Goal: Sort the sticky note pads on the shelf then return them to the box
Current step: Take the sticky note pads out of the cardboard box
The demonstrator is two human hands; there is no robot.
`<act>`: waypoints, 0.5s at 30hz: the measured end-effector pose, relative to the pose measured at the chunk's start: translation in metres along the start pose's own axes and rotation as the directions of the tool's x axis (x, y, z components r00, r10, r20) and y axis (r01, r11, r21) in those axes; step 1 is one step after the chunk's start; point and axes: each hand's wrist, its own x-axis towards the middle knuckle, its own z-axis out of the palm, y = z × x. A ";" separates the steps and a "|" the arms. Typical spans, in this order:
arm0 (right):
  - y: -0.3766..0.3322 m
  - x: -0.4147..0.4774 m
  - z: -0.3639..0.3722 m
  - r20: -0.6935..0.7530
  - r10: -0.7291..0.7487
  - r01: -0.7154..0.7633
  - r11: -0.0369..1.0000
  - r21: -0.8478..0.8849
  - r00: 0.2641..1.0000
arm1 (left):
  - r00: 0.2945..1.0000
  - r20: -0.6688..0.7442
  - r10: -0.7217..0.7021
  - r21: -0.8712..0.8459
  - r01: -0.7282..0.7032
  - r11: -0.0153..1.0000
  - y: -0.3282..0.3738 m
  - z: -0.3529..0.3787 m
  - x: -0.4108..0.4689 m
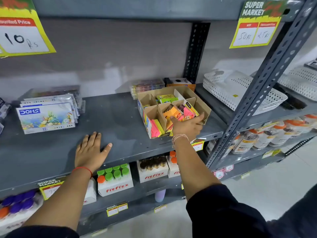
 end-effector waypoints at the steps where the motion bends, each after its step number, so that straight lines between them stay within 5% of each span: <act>1: -0.002 0.000 -0.001 0.010 0.006 -0.006 1.000 -0.008 1.000 | 1.000 -0.008 -0.001 0.008 0.001 1.000 0.000 0.000 0.000; 9: -0.004 0.010 0.004 0.038 0.013 -0.011 0.998 -0.060 0.999 | 1.000 -0.009 0.020 0.040 -0.020 0.999 -0.001 0.001 0.002; 15: -0.003 0.010 -0.002 0.170 -0.040 0.015 0.990 0.144 0.985 | 1.000 -0.007 0.027 0.056 -0.026 0.998 0.000 0.000 0.001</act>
